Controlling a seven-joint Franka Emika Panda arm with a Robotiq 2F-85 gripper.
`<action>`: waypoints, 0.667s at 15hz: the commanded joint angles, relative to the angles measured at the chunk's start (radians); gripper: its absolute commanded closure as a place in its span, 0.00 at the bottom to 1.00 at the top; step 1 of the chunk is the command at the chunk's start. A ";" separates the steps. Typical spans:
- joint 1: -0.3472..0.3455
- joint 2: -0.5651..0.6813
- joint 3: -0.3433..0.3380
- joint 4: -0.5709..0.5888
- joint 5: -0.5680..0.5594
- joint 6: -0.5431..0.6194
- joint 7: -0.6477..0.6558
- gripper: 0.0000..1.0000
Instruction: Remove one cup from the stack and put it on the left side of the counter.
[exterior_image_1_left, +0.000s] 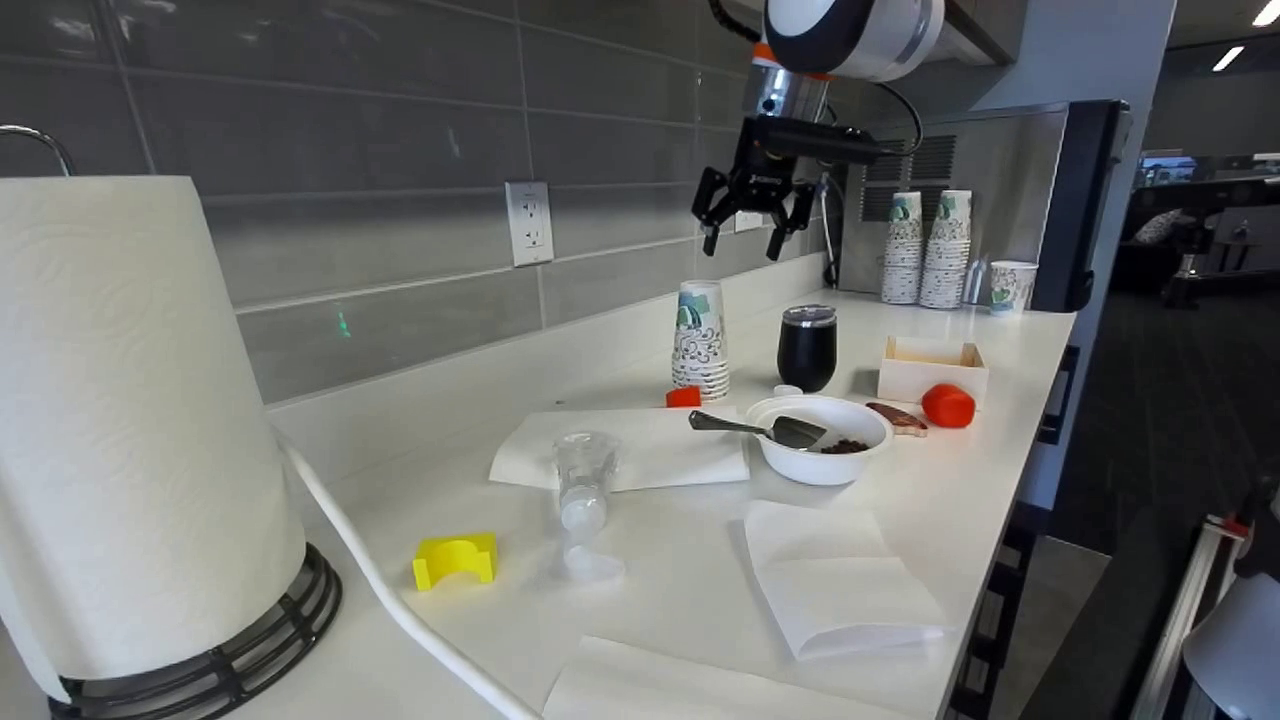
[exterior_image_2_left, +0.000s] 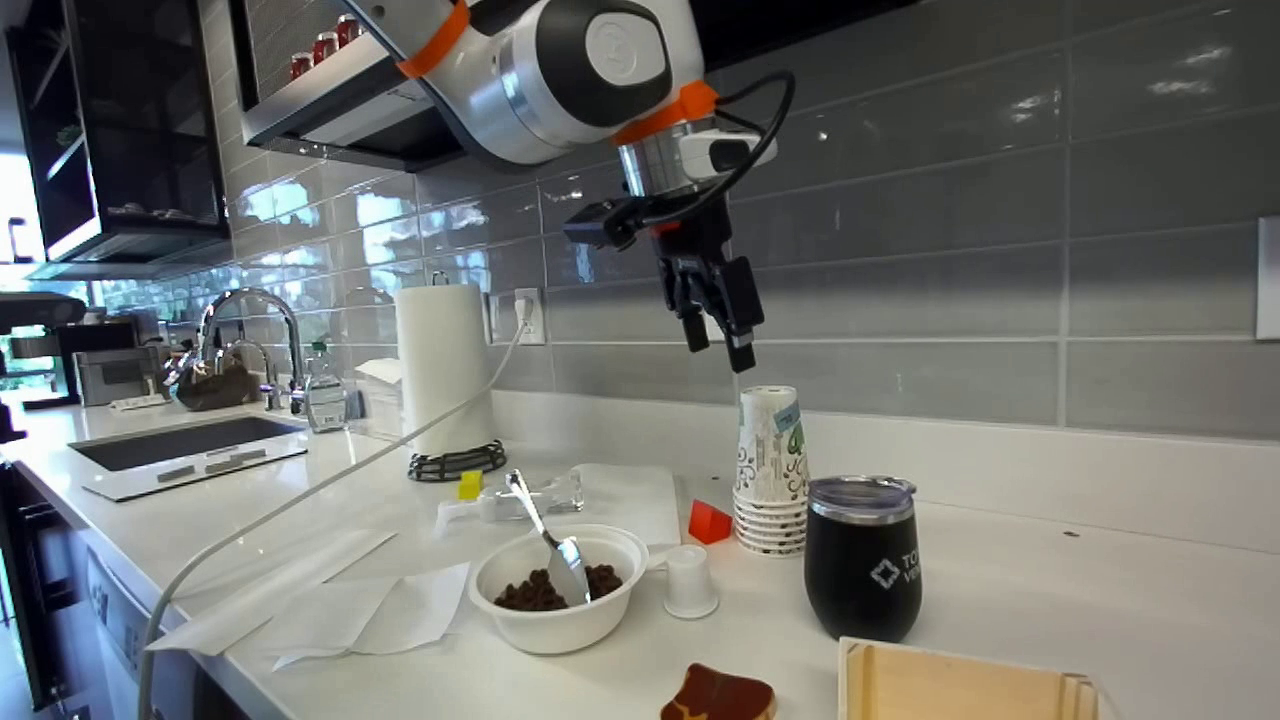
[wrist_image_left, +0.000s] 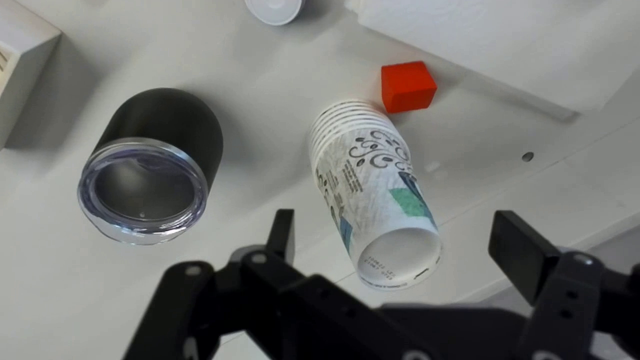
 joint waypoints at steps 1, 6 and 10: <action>-0.023 0.130 0.012 0.113 -0.098 0.005 0.151 0.00; 0.003 0.238 -0.023 0.214 -0.158 -0.040 0.255 0.00; 0.023 0.299 -0.049 0.269 -0.156 -0.066 0.281 0.00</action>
